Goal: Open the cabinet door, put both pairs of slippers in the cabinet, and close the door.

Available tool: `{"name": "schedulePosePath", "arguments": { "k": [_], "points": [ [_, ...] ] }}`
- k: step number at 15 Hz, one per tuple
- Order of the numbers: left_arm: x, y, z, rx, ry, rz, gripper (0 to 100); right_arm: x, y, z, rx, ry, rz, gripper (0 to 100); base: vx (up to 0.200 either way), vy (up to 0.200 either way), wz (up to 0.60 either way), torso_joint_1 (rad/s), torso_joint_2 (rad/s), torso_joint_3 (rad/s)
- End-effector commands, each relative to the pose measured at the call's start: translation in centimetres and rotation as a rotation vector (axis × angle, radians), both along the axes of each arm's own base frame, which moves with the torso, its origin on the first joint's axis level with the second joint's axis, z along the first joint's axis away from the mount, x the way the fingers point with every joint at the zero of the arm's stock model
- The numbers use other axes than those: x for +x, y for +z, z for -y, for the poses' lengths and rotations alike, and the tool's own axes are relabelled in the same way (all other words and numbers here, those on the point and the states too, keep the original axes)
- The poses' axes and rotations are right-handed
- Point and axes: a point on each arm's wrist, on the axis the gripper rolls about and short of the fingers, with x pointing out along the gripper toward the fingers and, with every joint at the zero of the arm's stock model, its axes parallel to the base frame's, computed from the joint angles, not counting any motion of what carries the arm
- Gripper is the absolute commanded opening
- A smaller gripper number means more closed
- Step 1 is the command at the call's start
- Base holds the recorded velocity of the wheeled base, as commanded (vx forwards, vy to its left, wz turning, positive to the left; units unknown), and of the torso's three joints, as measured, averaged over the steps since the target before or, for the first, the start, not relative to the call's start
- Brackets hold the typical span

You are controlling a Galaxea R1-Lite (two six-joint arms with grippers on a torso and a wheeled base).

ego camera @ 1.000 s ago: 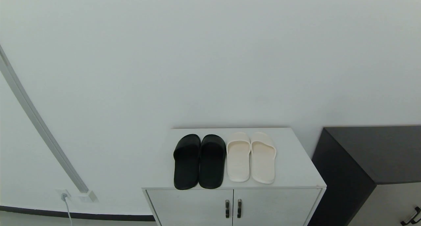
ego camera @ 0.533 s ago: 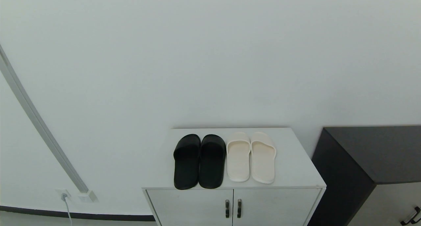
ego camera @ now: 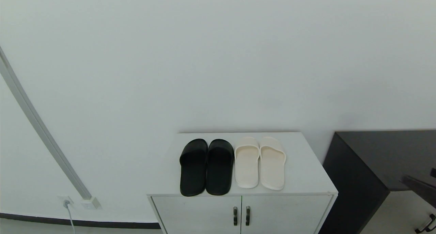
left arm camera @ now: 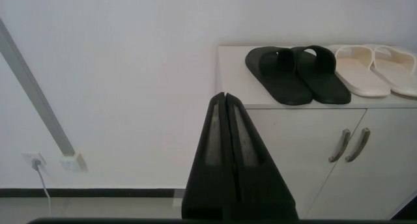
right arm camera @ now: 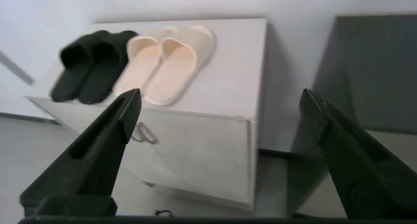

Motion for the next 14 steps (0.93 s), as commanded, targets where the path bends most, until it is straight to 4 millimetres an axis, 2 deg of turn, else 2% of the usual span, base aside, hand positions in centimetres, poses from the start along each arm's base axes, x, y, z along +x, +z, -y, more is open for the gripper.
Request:
{"name": "schedulePosePath", "arguments": {
  "k": [1,2,4,6,8,14],
  "points": [
    [0.0,0.0,0.0,0.0,0.001,-0.001,0,3.7,1.6,-6.1,0.028,0.074,-0.067,100,0.0,0.0,0.0,0.0,0.0,0.0],
    [0.0,0.0,0.0,0.0,0.001,-0.001,0,4.5,1.6,-9.2,0.004,0.095,-0.089,100,0.0,0.0,0.0,0.0,0.0,0.0],
    [0.0,0.0,0.0,0.0,0.001,-0.001,0,5.9,1.0,-13.0,0.009,0.067,-0.123,100,0.0,0.0,0.0,0.0,0.0,0.0],
    [0.0,0.0,0.0,0.0,0.001,-0.001,0,8.0,-0.3,-15.6,0.001,0.017,-0.136,100,0.0,0.0,0.0,0.0,0.0,0.0],
    [0.0,0.0,0.0,0.0,0.001,-0.001,0,9.7,-1.3,-17.4,0.007,0.004,-0.126,100,0.0,0.0,0.0,0.0,0.0,0.0],
    [0.0,0.0,0.0,0.0,0.001,-0.001,0,13.9,-5.1,-21.0,-0.038,-0.085,-0.154,100,0.0,0.0,0.0,0.0,0.0,0.0]
  ]
}}
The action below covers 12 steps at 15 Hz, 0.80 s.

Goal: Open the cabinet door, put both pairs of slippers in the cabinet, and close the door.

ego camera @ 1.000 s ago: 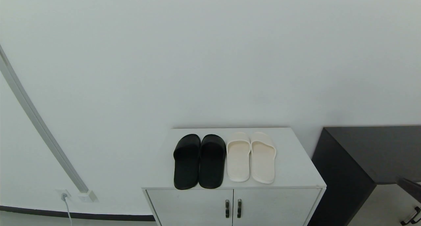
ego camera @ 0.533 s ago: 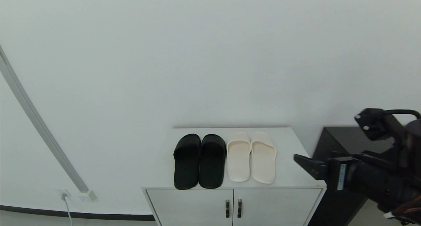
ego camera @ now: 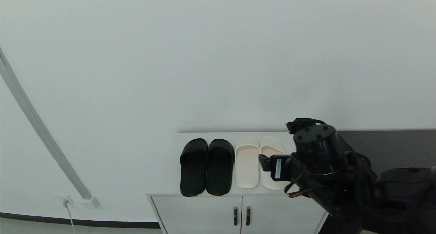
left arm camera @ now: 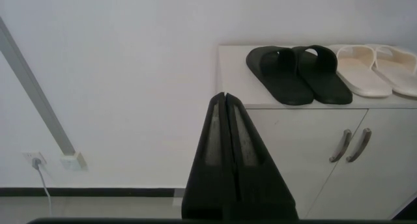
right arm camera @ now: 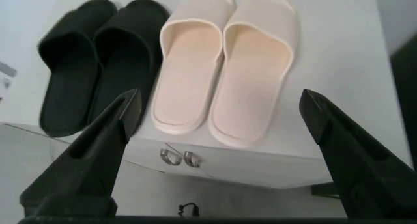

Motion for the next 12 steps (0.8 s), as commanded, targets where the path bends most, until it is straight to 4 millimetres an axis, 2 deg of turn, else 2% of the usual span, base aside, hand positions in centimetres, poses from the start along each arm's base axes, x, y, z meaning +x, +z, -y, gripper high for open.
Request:
{"name": "schedulePosePath", "arguments": {
  "k": [1,5,8,12],
  "points": [
    [0.0,0.0,0.0,0.0,0.001,-0.001,0,2.2,-3.0,-1.8,-0.041,-0.019,-0.03,100,0.0,0.0,0.0,0.0,0.0,0.0],
    [0.0,0.0,0.0,0.0,0.001,-0.001,0,5.2,-5.7,-3.0,-0.061,-0.07,-0.036,100,0.0,0.0,0.0,0.0,0.0,0.0],
    [0.0,0.0,0.0,0.0,0.001,-0.001,0,7.6,-6.8,-3.4,-0.058,-0.11,-0.03,100,0.0,0.0,0.0,0.0,0.0,0.0],
    [0.0,0.0,0.0,0.0,0.001,-0.001,0,9.2,-7.9,-4.2,-0.072,-0.138,-0.023,100,0.0,0.0,0.0,0.0,0.0,0.0]
  ]
}}
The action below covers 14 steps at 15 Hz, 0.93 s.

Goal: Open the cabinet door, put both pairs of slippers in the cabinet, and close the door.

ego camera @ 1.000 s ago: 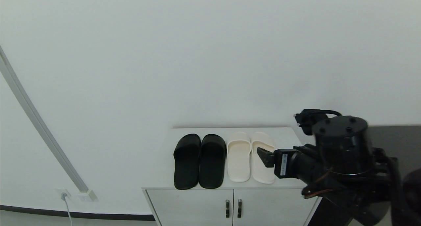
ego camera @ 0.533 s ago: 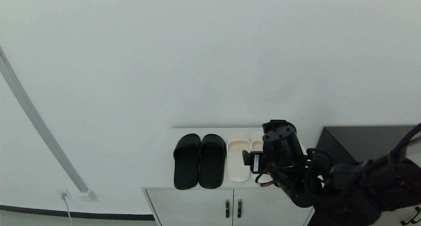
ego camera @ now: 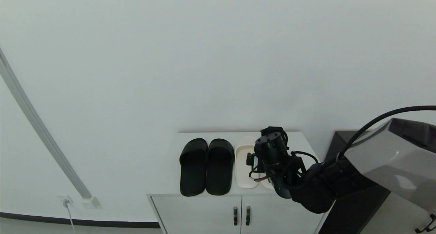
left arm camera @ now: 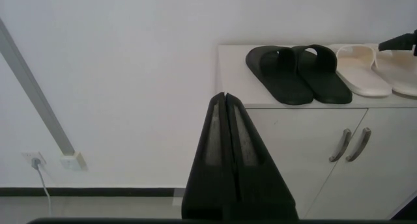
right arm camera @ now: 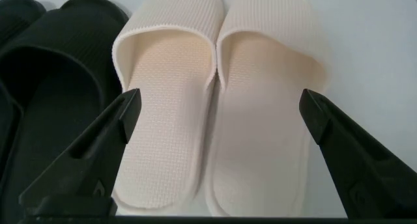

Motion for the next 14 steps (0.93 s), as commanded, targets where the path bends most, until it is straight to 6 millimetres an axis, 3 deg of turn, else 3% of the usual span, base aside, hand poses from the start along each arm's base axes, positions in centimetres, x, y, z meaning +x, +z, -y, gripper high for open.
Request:
{"name": "schedulePosePath", "arguments": {
  "k": [1,14],
  "points": [
    [0.0,0.0,0.0,0.0,0.0,-0.001,0,1.4,-1.7,-0.8,-0.013,-0.017,-0.006,100,0.0,0.0,0.0,0.0,0.0,0.0],
    [0.0,0.0,0.0,0.0,0.0,-0.001,0,6.4,-4.3,-1.9,-0.041,-0.058,0.03,100,0.0,0.0,0.0,0.0,0.0,0.0]
  ]
}}
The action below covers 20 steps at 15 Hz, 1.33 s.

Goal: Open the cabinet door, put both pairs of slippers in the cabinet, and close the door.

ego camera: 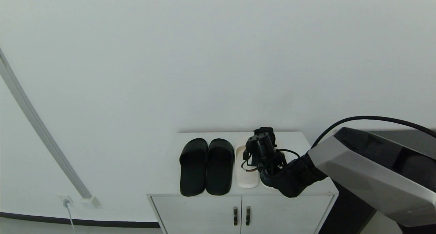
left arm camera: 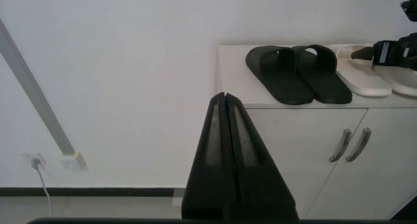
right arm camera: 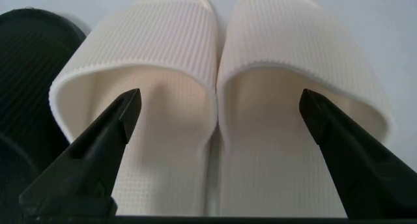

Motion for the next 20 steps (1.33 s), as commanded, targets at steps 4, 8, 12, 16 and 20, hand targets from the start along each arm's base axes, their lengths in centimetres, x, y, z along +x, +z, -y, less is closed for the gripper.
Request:
{"name": "schedulePosePath", "arguments": {
  "k": [4,8,12,16,20],
  "points": [
    [0.0,0.0,0.0,-0.001,0.0,-0.001,0,1.6,-1.0,-0.1,-0.012,-0.013,0.01,100,0.0,0.0,0.0,0.0,0.0,0.0],
    [0.0,0.0,0.0,-0.001,0.0,-0.001,0,1.7,-0.9,-0.2,-0.007,-0.013,0.016,0,0.0,0.0,0.0,0.0,0.0,0.0],
    [0.0,0.0,0.0,-0.001,0.002,-0.001,0,1.7,-0.9,-0.1,-0.008,-0.013,0.015,0,0.0,0.0,0.0,0.0,0.0,0.0],
    [0.0,0.0,0.0,-0.001,0.002,-0.001,0,1.5,-0.3,0.0,-0.014,-0.026,0.027,0,0.0,0.0,0.0,0.0,0.0,0.0],
    [0.0,0.0,0.0,-0.002,0.0,-0.001,0,-1.1,4.0,1.8,-0.032,-0.021,0.061,0,0.0,0.0,0.0,0.0,0.0,0.0]
  ]
}}
